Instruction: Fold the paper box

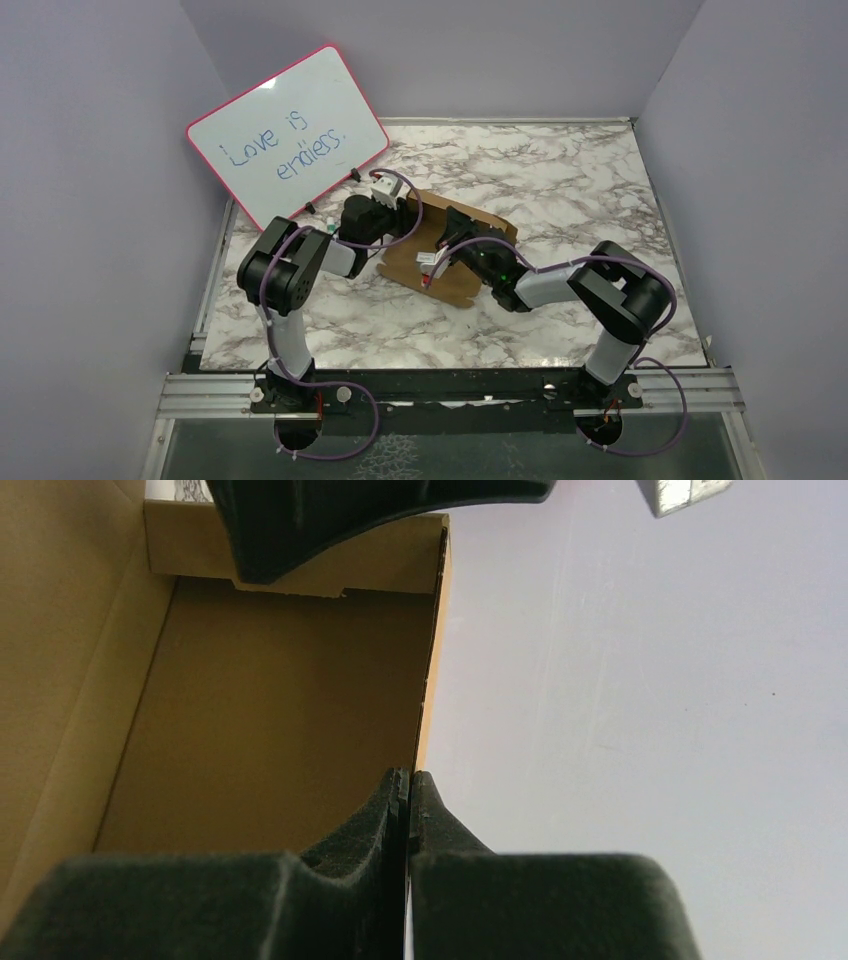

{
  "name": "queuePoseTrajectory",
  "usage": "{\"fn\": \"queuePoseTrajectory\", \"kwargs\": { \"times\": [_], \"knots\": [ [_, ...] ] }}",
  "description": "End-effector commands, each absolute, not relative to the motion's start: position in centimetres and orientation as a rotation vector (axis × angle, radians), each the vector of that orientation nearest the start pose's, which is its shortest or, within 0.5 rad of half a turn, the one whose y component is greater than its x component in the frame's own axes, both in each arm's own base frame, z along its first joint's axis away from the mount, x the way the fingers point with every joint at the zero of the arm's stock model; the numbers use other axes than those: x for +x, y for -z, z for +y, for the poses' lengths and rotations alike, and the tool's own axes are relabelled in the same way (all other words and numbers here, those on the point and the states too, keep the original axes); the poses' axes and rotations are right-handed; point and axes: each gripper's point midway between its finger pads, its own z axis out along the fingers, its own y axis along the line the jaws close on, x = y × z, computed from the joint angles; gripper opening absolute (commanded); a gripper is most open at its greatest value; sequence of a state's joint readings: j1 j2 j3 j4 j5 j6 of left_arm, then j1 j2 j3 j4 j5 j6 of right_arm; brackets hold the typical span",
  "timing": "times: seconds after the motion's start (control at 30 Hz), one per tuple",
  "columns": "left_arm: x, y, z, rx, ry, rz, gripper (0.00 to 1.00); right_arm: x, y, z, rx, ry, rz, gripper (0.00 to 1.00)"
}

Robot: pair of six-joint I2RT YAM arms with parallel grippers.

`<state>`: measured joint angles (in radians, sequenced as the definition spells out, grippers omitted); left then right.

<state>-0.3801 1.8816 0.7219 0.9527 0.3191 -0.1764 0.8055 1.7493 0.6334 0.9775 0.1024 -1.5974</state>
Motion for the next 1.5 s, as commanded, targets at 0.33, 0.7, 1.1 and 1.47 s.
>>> {"fn": "queuePoseTrajectory", "kwargs": {
  "times": [0.33,0.7,1.1,1.47],
  "knots": [
    [45.6,-8.6,-22.5,0.214,0.632,1.690,0.23,35.1,-11.1,31.2,-1.738,0.505,0.742,0.05],
    [46.8,-8.1,-20.8,-0.073,0.571,1.696,0.21,34.7,-10.6,31.1,-1.753,0.453,0.789,0.05],
    [47.3,-8.8,-18.7,-0.270,0.431,1.647,0.28,33.7,-9.8,31.5,-1.803,0.321,0.873,0.05],
    [48.3,-10.6,-19.3,-0.313,0.481,1.583,0.23,33.8,-8.8,31.3,-1.825,0.298,0.937,0.05]
  ]
}}
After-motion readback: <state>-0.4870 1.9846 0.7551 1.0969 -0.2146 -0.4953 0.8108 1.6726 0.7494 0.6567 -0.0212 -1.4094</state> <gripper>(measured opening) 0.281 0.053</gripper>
